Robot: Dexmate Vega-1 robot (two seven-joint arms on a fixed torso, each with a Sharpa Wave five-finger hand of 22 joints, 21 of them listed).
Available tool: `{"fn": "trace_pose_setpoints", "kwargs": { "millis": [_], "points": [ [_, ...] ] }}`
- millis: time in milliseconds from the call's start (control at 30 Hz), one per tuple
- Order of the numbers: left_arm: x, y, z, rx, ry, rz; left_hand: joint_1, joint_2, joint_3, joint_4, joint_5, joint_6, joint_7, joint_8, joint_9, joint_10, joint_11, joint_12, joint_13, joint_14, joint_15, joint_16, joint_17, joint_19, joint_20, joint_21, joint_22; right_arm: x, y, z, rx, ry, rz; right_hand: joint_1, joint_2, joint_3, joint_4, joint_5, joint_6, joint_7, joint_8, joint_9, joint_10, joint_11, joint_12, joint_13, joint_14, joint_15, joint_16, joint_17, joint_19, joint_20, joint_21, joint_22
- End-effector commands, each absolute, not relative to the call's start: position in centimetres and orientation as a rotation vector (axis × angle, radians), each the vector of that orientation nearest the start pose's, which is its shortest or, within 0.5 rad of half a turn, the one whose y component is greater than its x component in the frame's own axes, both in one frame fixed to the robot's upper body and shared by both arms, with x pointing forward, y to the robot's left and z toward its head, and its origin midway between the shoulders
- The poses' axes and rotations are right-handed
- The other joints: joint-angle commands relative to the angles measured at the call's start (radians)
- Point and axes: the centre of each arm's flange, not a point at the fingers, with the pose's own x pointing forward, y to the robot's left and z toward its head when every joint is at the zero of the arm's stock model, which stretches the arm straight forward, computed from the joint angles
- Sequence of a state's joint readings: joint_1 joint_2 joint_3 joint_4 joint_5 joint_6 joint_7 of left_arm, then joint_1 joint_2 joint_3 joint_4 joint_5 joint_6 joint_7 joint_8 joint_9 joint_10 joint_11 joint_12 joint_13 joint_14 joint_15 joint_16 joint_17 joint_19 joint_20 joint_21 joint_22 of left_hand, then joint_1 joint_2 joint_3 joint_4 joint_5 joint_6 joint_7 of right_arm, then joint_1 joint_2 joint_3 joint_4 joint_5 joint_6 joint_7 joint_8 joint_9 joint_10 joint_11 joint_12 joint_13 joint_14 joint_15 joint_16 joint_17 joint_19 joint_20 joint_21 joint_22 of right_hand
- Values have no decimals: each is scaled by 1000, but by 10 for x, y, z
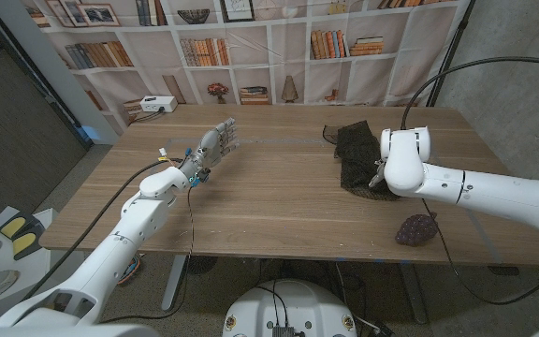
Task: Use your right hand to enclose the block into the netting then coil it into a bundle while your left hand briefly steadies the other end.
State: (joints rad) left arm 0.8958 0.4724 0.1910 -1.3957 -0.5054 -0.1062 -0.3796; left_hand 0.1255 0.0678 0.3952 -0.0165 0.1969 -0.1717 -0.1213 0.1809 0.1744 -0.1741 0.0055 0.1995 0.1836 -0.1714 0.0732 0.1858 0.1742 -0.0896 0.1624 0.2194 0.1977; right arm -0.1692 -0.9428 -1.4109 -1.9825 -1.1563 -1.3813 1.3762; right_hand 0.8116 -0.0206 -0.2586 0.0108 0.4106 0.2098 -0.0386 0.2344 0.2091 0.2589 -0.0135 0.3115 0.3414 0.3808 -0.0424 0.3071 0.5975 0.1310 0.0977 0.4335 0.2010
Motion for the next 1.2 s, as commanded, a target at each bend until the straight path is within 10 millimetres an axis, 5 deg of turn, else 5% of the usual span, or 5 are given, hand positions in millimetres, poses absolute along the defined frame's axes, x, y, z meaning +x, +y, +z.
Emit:
{"fn": "trace_pose_setpoints", "kwargs": {
  "millis": [33, 133, 267, 367, 1200],
  "points": [
    [637, 284, -22, 106, -531, -459, 4, 4, -2, -4, 3, -47, 0, 3, 2, -86, -5, 5, 5, -18, -1, -2, 4, -1, 11, 2, 1, 563, -267, -15, -1634, 708, -93, 45, 14, -1, -17, 7, 93, -18, 21, 5, 105, -20, 52, 8, 85, -127, 38, 2, 49, -13, 15, 0],
    [637, 284, -22, 105, -531, -459, 4, 4, -3, -4, 3, -49, -1, 3, 2, -86, -4, 5, 5, -18, -1, -2, 5, -2, 11, 2, 1, 565, -266, -15, -1646, 686, -134, 114, 66, 19, -39, 14, 265, -54, 67, 13, 248, -49, 133, 20, 211, -162, 97, 24, 133, -61, 37, -1],
    [637, 285, -23, 103, -530, -456, 3, 4, -3, -4, 3, -48, -1, 3, 2, -86, -5, 5, 5, -19, -1, -2, 5, -3, 12, 2, 1, 566, -265, -15, -1662, 634, -209, 299, 178, 106, -111, 34, 641, -75, 209, 37, 568, -64, 310, 61, 458, -180, 238, 112, 255, -92, 83, 3],
    [637, 286, -23, 103, -529, -455, 3, 4, -3, -4, 3, -48, -1, 3, 2, -85, -6, 5, 5, -19, -2, -2, 5, -2, 12, 2, 1, 562, -262, -12, -1677, 573, -285, 385, 225, 186, -128, 41, 749, -53, 277, 65, 645, -57, 362, 94, 550, -180, 288, 150, 296, -108, 108, 7],
    [633, 287, -26, 95, -536, -447, 2, 4, -5, -4, 3, -46, 0, 4, 2, -85, -3, 6, 5, -19, -2, -2, 5, -2, 12, 2, 2, 527, -246, 11, -1613, -71, -946, 394, 203, 246, -77, 10, 788, -68, 330, 92, 689, -102, 428, 188, 579, -180, 337, 243, 297, -133, 149, 26]
  ]
}}
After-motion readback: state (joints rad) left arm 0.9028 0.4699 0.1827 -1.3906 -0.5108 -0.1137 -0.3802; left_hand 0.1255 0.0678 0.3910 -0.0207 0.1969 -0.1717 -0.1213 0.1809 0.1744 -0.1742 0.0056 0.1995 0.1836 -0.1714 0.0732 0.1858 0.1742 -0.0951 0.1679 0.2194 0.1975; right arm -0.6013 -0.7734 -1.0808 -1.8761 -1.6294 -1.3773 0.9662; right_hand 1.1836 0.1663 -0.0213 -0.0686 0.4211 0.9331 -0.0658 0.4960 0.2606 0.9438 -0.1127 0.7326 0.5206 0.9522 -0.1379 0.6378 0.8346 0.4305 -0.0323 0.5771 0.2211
